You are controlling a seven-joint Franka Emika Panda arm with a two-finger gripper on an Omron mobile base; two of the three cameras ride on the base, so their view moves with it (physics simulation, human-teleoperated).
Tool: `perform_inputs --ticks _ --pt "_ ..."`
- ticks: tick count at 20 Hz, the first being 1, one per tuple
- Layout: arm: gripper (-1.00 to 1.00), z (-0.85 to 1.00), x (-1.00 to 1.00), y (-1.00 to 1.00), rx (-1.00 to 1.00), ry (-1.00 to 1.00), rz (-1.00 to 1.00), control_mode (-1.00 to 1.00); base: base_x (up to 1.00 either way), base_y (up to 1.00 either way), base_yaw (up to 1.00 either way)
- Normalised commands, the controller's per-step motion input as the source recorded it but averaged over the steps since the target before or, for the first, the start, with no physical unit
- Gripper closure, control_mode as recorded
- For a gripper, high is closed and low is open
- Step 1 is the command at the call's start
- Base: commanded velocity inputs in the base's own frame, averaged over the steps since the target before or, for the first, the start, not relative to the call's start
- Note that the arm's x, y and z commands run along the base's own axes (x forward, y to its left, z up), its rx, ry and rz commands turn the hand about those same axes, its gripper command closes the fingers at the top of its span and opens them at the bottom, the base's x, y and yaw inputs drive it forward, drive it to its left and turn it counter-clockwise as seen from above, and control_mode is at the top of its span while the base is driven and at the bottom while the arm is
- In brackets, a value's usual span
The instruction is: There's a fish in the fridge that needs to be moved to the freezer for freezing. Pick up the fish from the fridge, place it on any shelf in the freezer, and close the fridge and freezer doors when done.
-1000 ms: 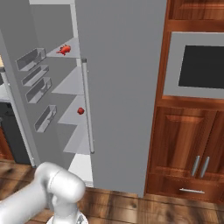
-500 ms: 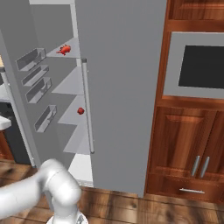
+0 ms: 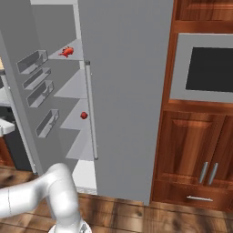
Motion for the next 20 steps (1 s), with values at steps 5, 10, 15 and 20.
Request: perform_inputs --ticks 5,10,15,20 --pt "-1.0 -0.05 0.48 -0.06 0.0 0.0 -0.06 -1.0 0.0 0.0 0.0" --pt "-1.0 0.0 0.48 -0.25 0.0 0.0 -0.07 -1.0 0.0 0.0 0.0" --pt "-1.0 0.0 0.4 -0.34 0.0 0.0 -0.07 -1.0 0.0 0.0 0.0" --pt "-1.0 0.0 0.08 -0.5 0.0 0.0 -0.06 -1.0 0.0 0.0 0.0"
